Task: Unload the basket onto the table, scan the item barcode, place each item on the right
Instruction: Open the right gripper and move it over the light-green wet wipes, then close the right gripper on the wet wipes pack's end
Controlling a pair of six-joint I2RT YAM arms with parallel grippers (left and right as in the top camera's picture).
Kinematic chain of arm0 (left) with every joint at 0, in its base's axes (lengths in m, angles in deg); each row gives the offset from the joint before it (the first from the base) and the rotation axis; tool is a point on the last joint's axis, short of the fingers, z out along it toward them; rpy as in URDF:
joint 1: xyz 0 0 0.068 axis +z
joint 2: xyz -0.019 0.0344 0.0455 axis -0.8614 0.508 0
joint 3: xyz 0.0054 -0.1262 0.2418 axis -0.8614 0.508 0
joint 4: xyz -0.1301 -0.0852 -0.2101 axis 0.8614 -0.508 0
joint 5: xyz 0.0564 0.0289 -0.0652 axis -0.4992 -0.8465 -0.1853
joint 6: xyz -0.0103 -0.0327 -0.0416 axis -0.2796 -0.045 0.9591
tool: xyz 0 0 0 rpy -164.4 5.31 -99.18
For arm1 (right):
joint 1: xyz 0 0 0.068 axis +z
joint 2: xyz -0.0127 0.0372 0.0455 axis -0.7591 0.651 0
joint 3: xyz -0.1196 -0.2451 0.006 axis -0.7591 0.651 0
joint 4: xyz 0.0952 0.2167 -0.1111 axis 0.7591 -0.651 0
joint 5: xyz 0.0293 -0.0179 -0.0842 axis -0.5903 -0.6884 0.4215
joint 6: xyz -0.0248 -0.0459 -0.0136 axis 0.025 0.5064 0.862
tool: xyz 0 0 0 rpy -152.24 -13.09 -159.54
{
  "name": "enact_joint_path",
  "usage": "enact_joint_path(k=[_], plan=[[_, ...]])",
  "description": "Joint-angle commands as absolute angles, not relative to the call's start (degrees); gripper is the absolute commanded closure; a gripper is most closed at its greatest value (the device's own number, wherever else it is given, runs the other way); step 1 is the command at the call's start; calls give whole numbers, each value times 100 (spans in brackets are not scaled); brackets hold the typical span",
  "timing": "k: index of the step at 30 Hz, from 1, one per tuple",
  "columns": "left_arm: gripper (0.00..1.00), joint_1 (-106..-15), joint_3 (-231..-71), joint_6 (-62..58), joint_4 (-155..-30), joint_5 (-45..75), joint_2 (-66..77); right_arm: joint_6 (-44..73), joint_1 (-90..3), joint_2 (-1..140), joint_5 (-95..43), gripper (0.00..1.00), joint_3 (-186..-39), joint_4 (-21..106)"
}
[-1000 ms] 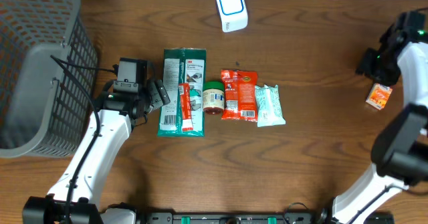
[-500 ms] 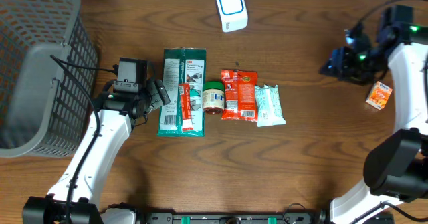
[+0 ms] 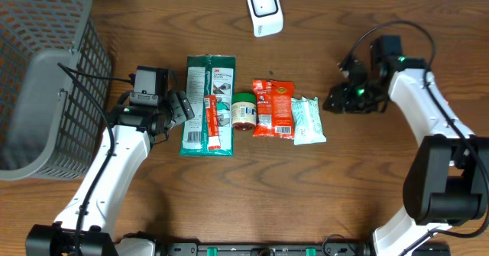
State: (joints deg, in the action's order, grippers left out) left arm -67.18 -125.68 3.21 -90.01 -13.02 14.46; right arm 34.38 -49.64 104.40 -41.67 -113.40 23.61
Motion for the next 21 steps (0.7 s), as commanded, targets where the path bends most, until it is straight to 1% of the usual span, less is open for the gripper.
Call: enact_joint_path(k=[1,9,21], plan=[[13,-6698,-12664,264,-9014,-1413,1415,3501,-4741,10444,-4218,48,-10914,2898],[13,-6698,-12664,264,-9016,-1413,1415,3493,-4472,10444,-4327,48,-10201,4098],[13,-6698,-12664,264,-9014,-1413,1415,3399,-4441,10444,-4342,45,-9956,4667]])
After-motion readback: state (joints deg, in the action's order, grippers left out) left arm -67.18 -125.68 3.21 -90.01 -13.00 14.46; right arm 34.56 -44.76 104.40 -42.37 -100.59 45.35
